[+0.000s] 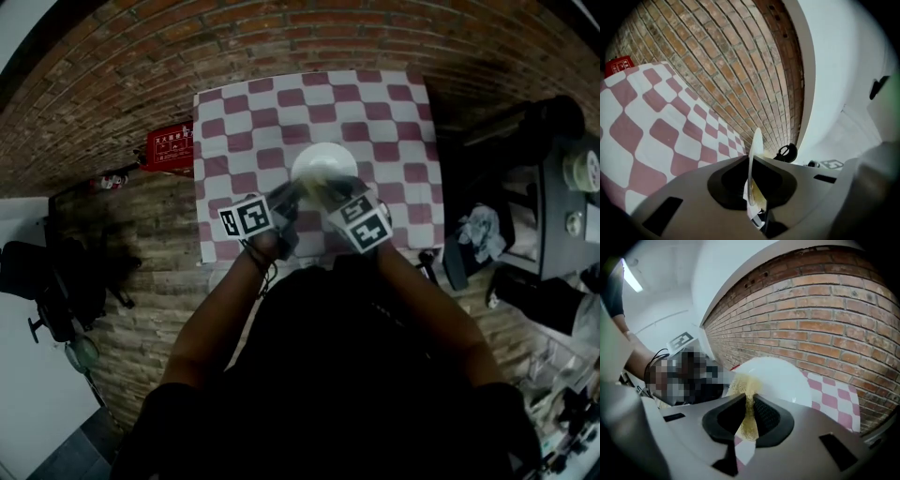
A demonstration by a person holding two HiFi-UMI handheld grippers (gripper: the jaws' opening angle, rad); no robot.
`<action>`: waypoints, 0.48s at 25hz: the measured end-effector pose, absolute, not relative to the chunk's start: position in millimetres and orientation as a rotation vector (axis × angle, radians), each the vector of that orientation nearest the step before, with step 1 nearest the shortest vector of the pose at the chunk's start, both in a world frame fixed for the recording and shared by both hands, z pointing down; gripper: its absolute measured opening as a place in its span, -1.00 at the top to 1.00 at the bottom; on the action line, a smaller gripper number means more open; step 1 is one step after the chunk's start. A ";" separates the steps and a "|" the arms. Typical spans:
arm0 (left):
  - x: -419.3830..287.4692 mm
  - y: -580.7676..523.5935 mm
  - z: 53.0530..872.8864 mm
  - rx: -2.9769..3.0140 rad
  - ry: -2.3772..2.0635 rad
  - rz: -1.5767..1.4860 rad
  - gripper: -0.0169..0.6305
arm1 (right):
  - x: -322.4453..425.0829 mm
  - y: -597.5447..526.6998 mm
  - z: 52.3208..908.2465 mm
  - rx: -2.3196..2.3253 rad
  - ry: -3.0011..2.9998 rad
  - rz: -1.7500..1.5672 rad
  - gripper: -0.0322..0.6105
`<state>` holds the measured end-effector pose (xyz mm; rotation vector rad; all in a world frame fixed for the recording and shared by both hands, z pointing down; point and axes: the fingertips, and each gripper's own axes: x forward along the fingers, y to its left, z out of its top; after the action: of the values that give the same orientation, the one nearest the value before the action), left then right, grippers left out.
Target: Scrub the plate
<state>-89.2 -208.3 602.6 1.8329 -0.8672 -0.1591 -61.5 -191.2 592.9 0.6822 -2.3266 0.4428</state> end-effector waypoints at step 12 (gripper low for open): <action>-129.8 -166.9 574.2 1.922 -0.841 -0.125 0.86 | -23.5 -183.3 586.1 0.891 -2.153 0.393 0.75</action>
<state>-129.8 -166.9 574.2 1.9219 -0.8413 -0.1251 -23.5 -183.3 586.1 0.8913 -2.1531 0.3929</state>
